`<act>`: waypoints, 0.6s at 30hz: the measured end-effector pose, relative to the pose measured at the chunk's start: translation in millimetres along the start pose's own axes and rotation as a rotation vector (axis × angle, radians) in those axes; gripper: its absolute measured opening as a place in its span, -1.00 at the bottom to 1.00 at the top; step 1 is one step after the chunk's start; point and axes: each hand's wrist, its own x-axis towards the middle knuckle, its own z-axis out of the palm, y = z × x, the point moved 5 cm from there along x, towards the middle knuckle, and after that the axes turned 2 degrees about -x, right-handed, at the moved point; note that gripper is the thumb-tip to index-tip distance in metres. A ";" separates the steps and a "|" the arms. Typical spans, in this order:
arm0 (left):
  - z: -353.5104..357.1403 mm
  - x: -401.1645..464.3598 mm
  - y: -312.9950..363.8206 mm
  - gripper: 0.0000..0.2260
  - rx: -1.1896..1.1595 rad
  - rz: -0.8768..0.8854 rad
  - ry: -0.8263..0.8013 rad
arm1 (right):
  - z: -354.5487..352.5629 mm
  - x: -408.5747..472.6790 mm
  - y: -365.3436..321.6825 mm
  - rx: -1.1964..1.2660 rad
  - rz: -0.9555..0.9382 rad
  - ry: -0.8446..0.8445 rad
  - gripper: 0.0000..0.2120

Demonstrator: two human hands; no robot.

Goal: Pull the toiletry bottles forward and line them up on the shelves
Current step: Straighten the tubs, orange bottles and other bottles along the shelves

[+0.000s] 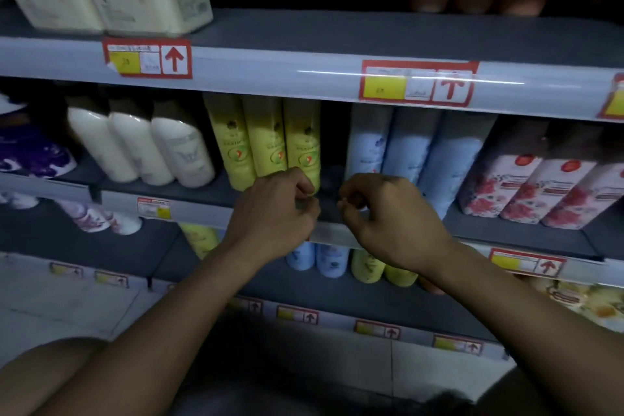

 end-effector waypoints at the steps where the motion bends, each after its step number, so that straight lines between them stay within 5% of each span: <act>1: 0.4 0.3 7.1 -0.89 0.005 0.021 0.008 | -2.9 -3.4 -1.9 -0.020 -0.013 -0.005 -0.74; 8: -7.8 -12.6 2.9 -0.87 -0.156 0.006 0.120 | -19.9 -18.3 -19.7 -0.191 0.018 -0.151 -0.68; 18: -2.0 12.5 22.2 -0.94 -0.109 0.084 0.042 | -14.8 -10.7 -4.9 -0.145 0.048 -0.014 -0.70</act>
